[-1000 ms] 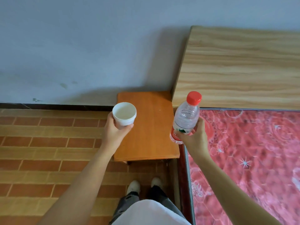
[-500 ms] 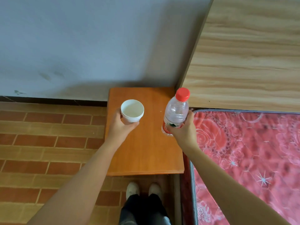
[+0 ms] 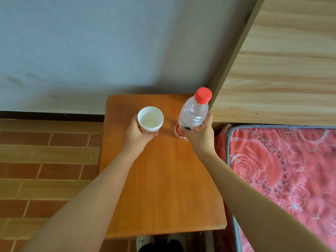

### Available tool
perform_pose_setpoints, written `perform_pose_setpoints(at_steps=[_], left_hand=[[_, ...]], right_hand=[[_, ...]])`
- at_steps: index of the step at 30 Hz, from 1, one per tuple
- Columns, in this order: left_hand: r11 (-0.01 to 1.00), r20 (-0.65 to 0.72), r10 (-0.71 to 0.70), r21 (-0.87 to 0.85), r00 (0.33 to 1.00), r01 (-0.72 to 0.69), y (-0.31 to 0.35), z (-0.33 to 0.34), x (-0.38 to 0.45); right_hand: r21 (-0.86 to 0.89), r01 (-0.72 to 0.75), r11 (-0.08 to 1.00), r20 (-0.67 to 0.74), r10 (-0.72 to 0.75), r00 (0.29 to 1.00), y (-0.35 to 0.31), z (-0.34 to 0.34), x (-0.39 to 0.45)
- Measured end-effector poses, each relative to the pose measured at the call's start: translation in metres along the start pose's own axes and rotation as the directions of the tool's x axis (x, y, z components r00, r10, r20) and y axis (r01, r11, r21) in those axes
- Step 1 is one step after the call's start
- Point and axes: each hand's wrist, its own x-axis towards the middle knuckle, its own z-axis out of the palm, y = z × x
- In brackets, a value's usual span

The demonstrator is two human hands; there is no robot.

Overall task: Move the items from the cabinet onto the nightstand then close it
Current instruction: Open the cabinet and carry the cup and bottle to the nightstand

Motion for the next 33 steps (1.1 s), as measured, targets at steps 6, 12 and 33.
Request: perform_pose_setpoints(at_steps=[6,12,33], left_hand=[[1.000,0.010,0.007,-0.022,1.000,-0.006,-0.007,0.009,0.017],[1.000,0.013,0.000,-0.017,1.000,0.000,-0.003,0.013,0.025],[0.978,-0.041,-0.050,0.202,0.998,0.057,-0.003,0.010,0.030]], right_hand=[[-0.015,0.039,0.999,0.005,-0.039,0.999,0.004,0.011,0.016],[-0.047,0.079,0.996,0.012,-0.078,0.997,0.001,0.018,0.035],[-0.207,0.073,0.976,0.124,-0.048,0.991,0.003,0.014,0.050]])
